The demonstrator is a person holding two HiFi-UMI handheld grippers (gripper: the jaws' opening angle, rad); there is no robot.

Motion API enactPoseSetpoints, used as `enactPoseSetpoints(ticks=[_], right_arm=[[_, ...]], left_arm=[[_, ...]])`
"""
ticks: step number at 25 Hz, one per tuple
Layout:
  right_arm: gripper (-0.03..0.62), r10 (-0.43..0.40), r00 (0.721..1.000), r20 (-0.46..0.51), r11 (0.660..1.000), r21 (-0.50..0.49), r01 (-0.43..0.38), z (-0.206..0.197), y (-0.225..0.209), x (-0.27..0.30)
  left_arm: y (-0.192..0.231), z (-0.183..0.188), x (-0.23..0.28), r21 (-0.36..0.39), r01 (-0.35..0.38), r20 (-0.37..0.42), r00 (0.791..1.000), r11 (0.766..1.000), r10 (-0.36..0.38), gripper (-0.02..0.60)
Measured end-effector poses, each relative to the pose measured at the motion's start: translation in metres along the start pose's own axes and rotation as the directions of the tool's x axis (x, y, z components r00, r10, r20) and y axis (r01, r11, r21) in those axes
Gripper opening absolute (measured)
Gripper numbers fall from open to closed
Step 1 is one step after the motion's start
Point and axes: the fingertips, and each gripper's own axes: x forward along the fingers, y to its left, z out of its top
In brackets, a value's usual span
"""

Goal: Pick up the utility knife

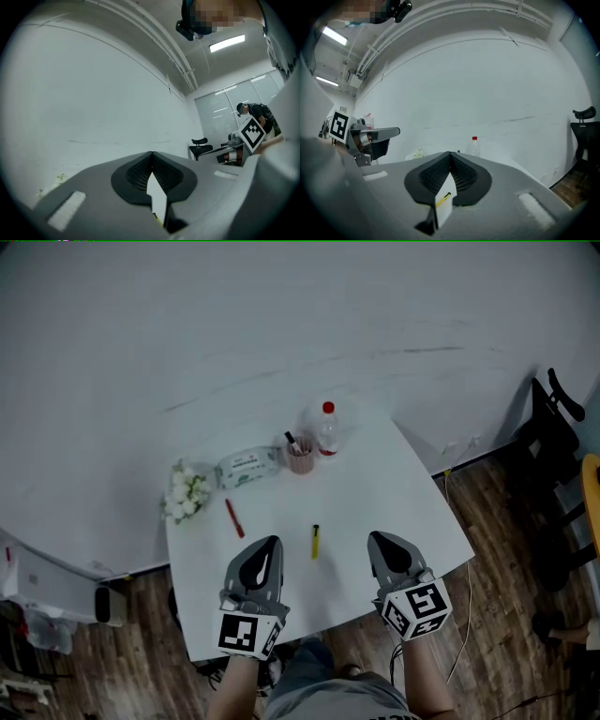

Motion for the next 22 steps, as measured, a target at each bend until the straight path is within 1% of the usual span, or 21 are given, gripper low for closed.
enactPoseSetpoints(ticks=[4,10,16,22], right_arm=[[0.0,0.009,0.997,-0.082,1.0,0.022,-0.007,-0.02,0.001,0.024],[0.0,0.017,0.982,-0.188,0.998,0.068,-0.004,-0.051,0.004,0.052],[0.006,0.014,0.967,-0.256,0.99,0.139,0.023,-0.074,0.004,0.074],[0.032,0.021,0.941,-0.339,0.983,0.18,0.043,-0.101,0.007,0.09]], left_arm=[[0.013,-0.008,0.011,-0.009,0.012,-0.015,1.0,1.0,-0.013,0.019],[0.033,-0.02,0.022,-0.022,0.015,-0.034,0.999,1.0,-0.016,0.02],[0.049,-0.03,0.028,-0.04,0.01,-0.048,0.999,0.999,-0.012,0.02],[0.062,-0.039,0.029,-0.048,-0.003,-0.065,0.998,0.999,0.0,0.018]])
